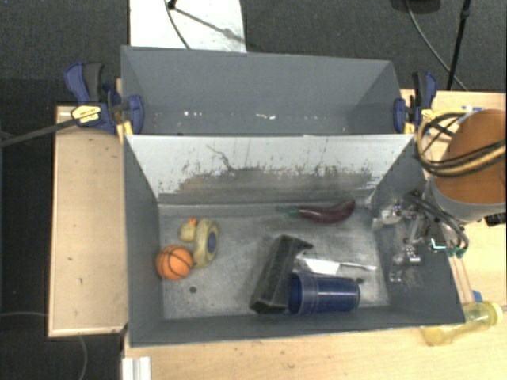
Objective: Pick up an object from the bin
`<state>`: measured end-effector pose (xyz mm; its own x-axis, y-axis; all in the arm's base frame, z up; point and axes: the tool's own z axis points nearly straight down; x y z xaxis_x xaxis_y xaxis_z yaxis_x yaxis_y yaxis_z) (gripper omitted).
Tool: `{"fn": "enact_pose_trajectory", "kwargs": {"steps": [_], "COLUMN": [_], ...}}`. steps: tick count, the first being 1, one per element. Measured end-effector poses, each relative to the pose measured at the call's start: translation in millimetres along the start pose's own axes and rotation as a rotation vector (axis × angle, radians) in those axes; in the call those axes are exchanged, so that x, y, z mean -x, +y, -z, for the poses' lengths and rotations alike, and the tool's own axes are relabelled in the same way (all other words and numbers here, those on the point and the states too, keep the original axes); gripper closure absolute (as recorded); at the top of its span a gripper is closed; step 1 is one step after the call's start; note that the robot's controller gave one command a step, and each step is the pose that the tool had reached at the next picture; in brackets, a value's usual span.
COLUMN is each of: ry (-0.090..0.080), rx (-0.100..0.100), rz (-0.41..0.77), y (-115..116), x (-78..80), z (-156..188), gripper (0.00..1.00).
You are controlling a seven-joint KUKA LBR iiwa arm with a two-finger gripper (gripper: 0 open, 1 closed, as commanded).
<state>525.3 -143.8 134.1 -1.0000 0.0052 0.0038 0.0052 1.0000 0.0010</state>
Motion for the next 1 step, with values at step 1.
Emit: {"fn": "enact_pose_trajectory", "kwargs": {"steps": [1], "ry": [-0.007], "rx": [-0.002], "rz": [0.005], "y": [0.4], "x": [2.1], "z": [3.4], "gripper": [0.00]}}
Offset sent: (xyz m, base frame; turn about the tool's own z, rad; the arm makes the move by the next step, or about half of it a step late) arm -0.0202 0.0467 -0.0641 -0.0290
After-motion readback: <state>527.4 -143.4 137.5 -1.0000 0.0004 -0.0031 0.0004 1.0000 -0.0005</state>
